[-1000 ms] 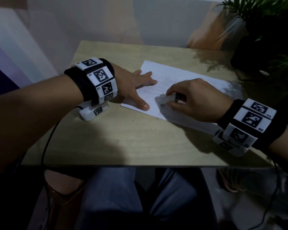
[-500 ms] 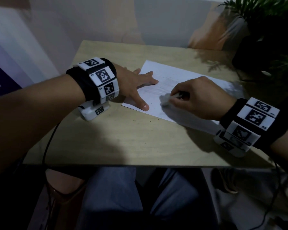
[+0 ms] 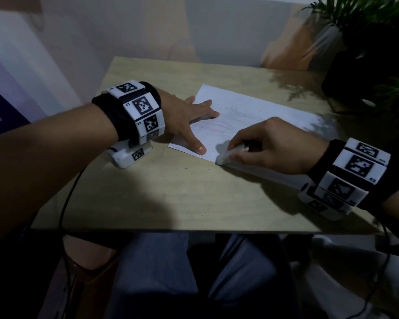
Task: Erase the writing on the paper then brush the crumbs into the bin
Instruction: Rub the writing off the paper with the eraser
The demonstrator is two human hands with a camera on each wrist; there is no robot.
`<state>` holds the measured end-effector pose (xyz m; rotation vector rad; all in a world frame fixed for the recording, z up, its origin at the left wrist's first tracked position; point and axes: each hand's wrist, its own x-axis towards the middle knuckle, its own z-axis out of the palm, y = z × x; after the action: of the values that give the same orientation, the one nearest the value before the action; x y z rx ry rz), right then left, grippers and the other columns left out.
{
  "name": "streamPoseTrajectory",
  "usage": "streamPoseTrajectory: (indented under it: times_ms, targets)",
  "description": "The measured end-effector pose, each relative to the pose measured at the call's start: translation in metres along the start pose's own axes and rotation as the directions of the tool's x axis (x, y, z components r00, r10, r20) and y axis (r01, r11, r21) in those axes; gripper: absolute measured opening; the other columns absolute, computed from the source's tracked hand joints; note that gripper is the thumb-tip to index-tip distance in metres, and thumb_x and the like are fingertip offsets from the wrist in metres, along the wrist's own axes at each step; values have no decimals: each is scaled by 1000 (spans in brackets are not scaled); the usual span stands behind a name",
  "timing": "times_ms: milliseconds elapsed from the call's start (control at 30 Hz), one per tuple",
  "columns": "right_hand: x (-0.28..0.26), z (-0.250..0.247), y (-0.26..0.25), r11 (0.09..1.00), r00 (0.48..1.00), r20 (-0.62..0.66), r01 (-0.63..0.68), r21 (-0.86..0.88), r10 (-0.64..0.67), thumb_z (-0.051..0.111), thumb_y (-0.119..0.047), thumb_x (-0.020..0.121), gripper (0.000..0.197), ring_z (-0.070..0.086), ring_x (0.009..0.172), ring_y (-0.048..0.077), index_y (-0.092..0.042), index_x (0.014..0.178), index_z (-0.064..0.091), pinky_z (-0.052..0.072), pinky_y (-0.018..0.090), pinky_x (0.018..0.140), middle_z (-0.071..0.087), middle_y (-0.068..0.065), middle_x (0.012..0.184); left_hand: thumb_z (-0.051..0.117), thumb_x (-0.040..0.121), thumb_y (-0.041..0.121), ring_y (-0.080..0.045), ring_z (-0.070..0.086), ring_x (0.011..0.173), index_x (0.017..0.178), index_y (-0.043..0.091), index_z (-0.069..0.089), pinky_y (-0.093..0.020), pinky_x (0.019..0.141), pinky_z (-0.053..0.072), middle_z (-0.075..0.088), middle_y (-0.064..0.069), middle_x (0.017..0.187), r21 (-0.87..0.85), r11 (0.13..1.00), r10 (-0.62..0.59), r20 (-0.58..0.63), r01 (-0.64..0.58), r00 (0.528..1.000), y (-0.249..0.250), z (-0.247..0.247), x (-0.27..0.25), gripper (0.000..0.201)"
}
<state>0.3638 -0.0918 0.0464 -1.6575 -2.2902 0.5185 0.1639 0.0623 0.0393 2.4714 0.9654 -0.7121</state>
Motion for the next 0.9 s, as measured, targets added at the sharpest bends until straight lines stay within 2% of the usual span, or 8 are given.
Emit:
streamPoseTrajectory:
  times_ms: [167,333,467,533,667,733,800,900]
  targets:
    - [3,2,5,982,992,-129,-29,-187,5,49,-56,85,40,62,72,16,-25,92,73,52,40,70,71,-7,79,62,53,94,-7,-21,153,153,61,-2,-55,126,-2,-22,33,161,-2,1000,7,8,-7,1000,-3,0,1,123]
    - [-4,2,0,1000,1000,17,21,8,-22,55,-67,80,47,61,70,6,-28,96,75,48,30,67,68,-12,75,65,62,88,-8,-21,153,155,58,-3,-56,126,-2,-23,31,162,9,1000,-2,1,2,1000,0,0,0,118]
    - [0,2,6,988,991,-132,-37,-152,16,45,-68,79,52,62,71,12,-26,91,73,51,38,69,69,-9,76,64,56,89,-7,-22,153,155,58,-2,-55,126,-3,-23,32,161,-6,1000,4,10,-3,1000,0,0,-1,123]
    - [-1,3,5,980,992,-125,4,-198,-30,42,-65,80,52,63,73,16,-25,93,73,50,37,69,70,-7,79,64,57,89,-7,-22,153,155,58,-2,-54,126,-3,-23,32,161,-3,1000,0,6,0,1000,0,0,-1,123]
    - [-5,1,1,1000,1000,17,19,11,-20,58,-65,81,43,59,69,5,-28,96,75,48,27,67,67,-12,73,67,63,86,-7,-21,153,156,58,-2,-53,126,-3,-22,32,161,1,1000,0,-6,0,1000,0,1,0,118]
    - [-2,1,5,999,999,-46,-15,-31,14,60,-58,83,36,60,70,7,-27,93,75,51,34,70,69,-11,75,66,61,86,-7,-21,153,156,58,-1,-53,126,-3,-22,32,161,-7,1000,3,-3,-3,1000,-1,0,-1,120]
    - [0,1,8,986,990,-142,-39,-161,16,47,-63,81,47,62,71,13,-26,90,73,51,38,69,70,-8,77,64,56,89,-7,-21,153,156,57,-1,-54,126,-2,-22,32,162,-13,1000,7,2,-7,1000,-1,-1,-1,123]
    - [-3,2,5,983,993,-111,23,-183,-43,41,-65,79,54,63,74,17,-24,94,73,50,36,69,71,-6,81,65,57,88,-6,-21,153,156,57,-1,-54,126,-2,-22,32,162,-13,1000,4,6,-4,1000,-1,0,-1,123]
